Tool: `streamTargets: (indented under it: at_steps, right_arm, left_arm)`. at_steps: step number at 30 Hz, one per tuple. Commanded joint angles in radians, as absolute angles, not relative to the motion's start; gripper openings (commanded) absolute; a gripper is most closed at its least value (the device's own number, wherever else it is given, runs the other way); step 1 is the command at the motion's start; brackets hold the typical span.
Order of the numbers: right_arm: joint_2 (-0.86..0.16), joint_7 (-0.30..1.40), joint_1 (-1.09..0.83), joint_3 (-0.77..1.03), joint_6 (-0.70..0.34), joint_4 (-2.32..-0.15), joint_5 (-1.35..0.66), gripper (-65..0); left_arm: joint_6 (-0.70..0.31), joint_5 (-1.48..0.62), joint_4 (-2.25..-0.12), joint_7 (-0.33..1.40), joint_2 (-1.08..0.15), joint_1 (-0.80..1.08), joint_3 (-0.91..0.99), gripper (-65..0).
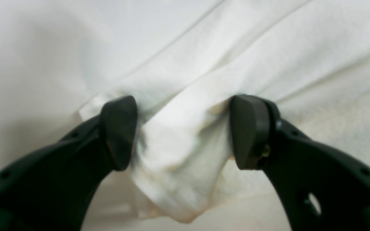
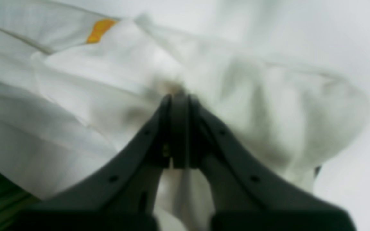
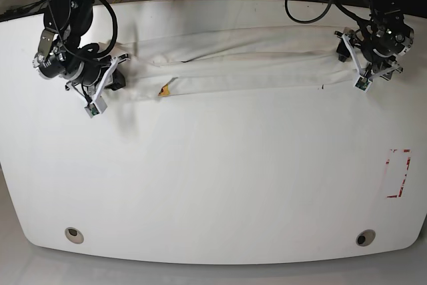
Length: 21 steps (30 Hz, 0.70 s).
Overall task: Fold the T-shirt properly
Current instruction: 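Release the folded strip and regrasp its edge with both grippers, smoothing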
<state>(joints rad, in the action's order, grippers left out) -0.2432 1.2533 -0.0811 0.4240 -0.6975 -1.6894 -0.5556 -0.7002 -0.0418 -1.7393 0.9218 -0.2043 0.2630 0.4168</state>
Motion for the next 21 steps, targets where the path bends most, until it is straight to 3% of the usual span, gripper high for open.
streamTargets:
  at_steps: [1, 3, 6, 10, 12, 21]
  right_arm:
    - [-0.294, 1.231, -0.070, 0.429, -0.698, -1.653, -0.559, -65.0]
    - [-0.303, 1.221, -0.068, 0.430, -0.698, -1.627, -0.559, -58.2]
    - [-0.335, 1.198, -0.068, 0.443, -0.698, -1.618, -0.558, -37.3]
    - [-0.346, 1.205, -0.070, 0.529, -0.698, -1.650, -0.567, -19.0]
    - [-0.346, 1.231, -0.070, 0.573, -0.698, -1.707, -0.567, -16.2]
    - [-0.263, 1.349, -0.150, 0.573, -0.698, -1.883, -0.722, -16.2]
  left_arm:
    - [-0.698, -0.030, -1.742, 0.923, -0.214, 0.260, 0.418, -23.1]
    - [-0.698, -0.030, -1.742, 0.923, -0.214, 0.259, 0.418, -23.1]
    - [-0.698, -0.031, -1.745, 0.923, -0.216, 0.259, 0.418, -23.1]
    - [-0.698, -0.035, -1.747, 0.923, -0.209, 0.243, 0.418, -23.1]
    - [-0.698, -0.036, -1.747, 0.923, -0.209, 0.231, 0.423, -23.1]
    - [-0.698, -0.045, -1.762, 0.923, -0.185, 0.159, 0.427, -23.1]
